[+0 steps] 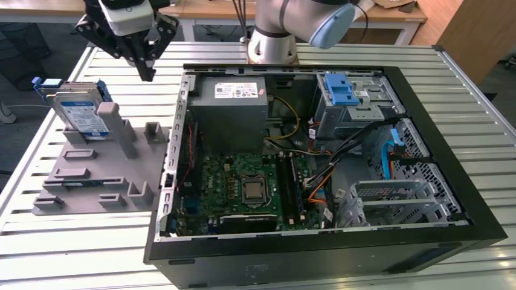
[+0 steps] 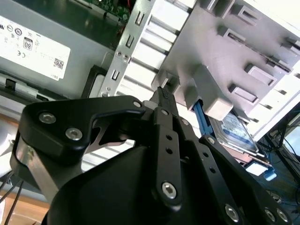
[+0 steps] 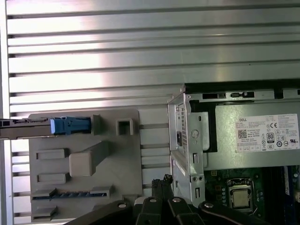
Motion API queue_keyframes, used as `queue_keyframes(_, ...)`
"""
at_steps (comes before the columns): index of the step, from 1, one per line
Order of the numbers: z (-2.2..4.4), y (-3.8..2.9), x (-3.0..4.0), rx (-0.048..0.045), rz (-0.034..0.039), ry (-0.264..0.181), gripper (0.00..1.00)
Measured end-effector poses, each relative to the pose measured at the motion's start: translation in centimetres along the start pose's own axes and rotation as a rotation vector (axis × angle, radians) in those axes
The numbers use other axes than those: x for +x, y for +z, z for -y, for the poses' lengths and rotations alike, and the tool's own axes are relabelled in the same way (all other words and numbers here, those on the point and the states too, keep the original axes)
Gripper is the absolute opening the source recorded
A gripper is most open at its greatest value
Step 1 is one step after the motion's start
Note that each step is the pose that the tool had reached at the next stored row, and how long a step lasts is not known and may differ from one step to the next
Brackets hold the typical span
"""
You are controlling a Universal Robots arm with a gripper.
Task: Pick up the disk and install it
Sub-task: 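Reach for the disk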
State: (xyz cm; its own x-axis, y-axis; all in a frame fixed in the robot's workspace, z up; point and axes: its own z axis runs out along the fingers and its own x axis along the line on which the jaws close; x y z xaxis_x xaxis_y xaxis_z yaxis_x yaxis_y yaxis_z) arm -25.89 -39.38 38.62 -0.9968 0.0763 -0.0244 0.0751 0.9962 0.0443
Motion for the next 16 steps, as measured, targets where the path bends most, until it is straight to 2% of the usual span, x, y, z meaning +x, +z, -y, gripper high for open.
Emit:
queue_keyframes(3,-0.45,0.04,0.39,-0.0001,0.0000,0.000,0.11)
queue_keyframes(9,-0.64,0.09,0.95,-0.0001,0.0001,0.000,0.11)
queue_keyframes(16,-0.64,0.09,0.97,-0.0001,0.0001,0.000,0.11)
